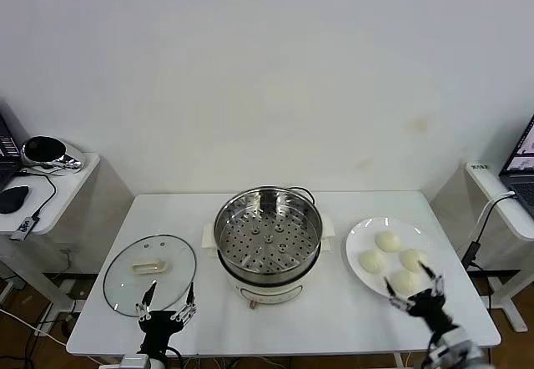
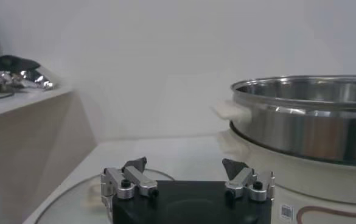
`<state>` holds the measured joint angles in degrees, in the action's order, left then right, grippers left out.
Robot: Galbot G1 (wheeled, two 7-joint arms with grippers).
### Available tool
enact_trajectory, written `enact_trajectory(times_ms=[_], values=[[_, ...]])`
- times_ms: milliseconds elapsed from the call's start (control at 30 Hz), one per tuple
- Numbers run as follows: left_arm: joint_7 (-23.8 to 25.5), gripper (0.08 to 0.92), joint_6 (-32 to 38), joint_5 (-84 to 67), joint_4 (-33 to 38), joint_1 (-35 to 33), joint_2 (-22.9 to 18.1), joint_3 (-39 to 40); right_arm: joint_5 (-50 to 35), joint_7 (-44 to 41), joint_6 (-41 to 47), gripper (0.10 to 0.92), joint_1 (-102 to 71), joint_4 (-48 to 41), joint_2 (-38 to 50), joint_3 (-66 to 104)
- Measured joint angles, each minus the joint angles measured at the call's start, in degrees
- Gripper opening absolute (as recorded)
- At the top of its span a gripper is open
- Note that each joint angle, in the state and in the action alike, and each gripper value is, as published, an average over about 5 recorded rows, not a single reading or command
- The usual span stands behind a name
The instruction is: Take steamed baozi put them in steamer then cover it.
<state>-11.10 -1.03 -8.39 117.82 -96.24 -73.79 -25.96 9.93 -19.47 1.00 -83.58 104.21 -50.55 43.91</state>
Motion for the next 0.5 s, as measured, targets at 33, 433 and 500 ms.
enact_trajectory(times_ms=[33, 433, 500], values=[[0.06, 0.823, 0.06, 0.00, -0.02, 0.08, 0.00, 0.00, 0.30, -0.88, 0.28, 0.823, 0.89, -0.48, 0.92, -0.40], [0.07, 0.823, 1.99, 0.11, -0.19, 0.73, -0.14, -0.37, 4.88, -23.04, 4.45, 0.823, 29.51, -13.16, 16.47, -22.34], [-0.02, 0.823, 2.09, 0.23, -0.17, 0.68, -0.20, -0.60, 5.27, -26.34, 4.46, 0.823, 35.18, -15.55, 17.59, -27.89]])
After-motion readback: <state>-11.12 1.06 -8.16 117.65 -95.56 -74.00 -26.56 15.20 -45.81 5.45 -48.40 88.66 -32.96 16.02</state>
